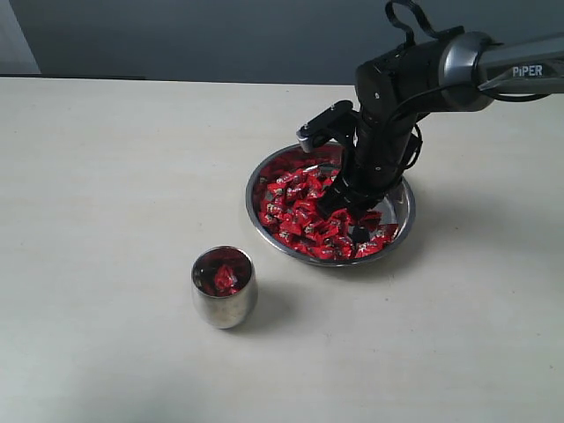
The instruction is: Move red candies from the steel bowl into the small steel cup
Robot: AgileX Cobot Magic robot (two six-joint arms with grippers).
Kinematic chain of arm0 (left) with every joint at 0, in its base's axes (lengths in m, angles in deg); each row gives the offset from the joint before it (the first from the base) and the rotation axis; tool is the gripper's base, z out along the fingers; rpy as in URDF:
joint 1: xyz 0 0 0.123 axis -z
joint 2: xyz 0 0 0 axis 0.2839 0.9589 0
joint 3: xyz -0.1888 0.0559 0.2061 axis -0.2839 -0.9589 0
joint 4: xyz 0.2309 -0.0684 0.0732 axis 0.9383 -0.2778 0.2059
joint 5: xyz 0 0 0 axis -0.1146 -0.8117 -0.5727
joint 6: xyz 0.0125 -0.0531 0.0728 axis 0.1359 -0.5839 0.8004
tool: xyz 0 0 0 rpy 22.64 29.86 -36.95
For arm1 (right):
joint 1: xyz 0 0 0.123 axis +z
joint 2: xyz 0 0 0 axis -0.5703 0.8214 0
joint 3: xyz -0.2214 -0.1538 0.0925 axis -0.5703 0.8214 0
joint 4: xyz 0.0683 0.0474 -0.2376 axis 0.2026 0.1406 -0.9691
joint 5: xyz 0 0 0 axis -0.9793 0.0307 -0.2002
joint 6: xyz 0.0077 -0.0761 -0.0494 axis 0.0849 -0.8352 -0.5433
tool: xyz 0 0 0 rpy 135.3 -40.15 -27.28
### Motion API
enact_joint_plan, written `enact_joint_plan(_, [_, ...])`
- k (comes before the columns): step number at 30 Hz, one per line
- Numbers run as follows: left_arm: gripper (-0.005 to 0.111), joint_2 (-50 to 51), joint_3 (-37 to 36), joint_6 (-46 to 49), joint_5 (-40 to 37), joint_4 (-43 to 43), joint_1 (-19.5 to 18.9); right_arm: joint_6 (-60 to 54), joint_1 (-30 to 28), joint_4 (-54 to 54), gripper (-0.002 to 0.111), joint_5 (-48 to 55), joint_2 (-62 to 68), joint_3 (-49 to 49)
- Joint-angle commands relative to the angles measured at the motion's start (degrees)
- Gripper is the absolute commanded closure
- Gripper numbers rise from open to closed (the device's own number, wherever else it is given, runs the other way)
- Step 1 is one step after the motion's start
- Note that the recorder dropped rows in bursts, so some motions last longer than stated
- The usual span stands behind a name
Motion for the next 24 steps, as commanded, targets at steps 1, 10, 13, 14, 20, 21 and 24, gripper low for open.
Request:
enact_joint_plan(1, [0.106,-0.25,0.06,-0.32,0.41,-0.04,0.43,0.31,-0.33,-0.85,0.078,-0.52,-0.12,0.10])
enact_joint_plan(10, [0.106,-0.25,0.06,-0.32,0.41,-0.04,0.43,0.42,-0.33,-1.87,0.078,-0.65,-0.12,0.10])
enact_joint_plan(13, [0.106,-0.25,0.06,-0.32,0.41,-0.04,0.43,1.15,-0.33,-3.33,0.078,-0.80,-0.12,0.10])
enact_joint_plan(14, [0.106,-0.25,0.06,-0.32,0.41,-0.04,0.43,1.15,-0.33,-3.33,0.078,-0.89,-0.12,0.10])
enact_joint_plan(20, [0.106,-0.25,0.06,-0.32,0.41,-0.04,0.43,2.21,-0.33,-0.27,0.078,-7.72,-2.96,0.10])
enact_joint_plan(21, [0.106,-0.25,0.06,-0.32,0.41,-0.04,0.43,2.21,-0.33,1.06,0.078,-11.17,-4.62,0.10])
enact_joint_plan(24, [0.106,-0.25,0.06,-0.32,0.41,-0.04,0.43,2.76,-0.33,7.58,0.078,-22.36,-9.45,0.10])
